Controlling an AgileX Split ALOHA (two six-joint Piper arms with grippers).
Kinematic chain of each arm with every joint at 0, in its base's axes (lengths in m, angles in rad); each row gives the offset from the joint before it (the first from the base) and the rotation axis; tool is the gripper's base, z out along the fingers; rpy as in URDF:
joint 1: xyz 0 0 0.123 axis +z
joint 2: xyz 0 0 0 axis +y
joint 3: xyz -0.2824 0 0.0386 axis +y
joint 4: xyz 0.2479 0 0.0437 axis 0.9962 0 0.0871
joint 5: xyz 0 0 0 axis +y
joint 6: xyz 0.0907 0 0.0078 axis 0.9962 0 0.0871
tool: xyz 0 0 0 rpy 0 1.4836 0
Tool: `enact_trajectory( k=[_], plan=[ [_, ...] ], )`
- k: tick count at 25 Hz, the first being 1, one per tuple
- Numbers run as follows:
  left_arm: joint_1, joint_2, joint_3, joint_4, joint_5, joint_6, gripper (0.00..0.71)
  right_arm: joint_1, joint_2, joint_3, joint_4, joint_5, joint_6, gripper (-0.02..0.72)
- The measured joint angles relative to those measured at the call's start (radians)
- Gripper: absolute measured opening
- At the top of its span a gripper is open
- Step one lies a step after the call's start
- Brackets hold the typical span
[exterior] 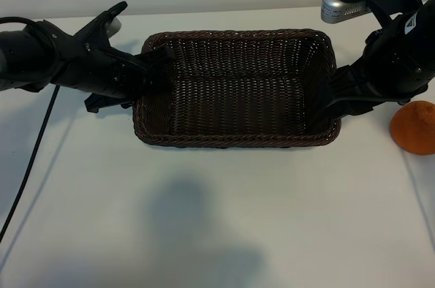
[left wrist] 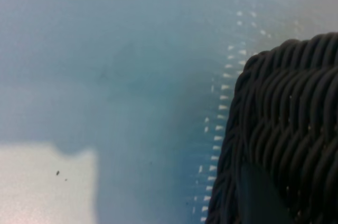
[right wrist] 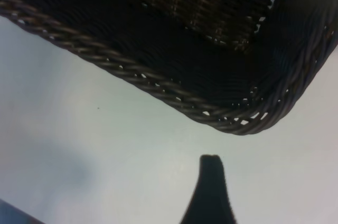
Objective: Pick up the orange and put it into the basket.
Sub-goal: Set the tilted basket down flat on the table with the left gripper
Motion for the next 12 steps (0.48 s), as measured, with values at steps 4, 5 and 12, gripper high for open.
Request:
enact_trajectory(
  k=[4, 5, 12],
  plan=[
    [0.0, 0.014, 0.0, -0.003, 0.005, 0.001, 0.299, 0.0, 0.0, 0.0, 0.0, 0.0, 0.0, 0.55],
    [0.0, 0.021, 0.0, -0.003, 0.01, 0.0, 0.299, 0.0, 0.0, 0.0, 0.0, 0.0, 0.0, 0.55],
    [0.0, 0.038, -0.002, -0.01, 0.024, -0.006, 0.299, 0.0, 0.0, 0.0, 0.0, 0.0, 0.0, 0.55]
  ],
)
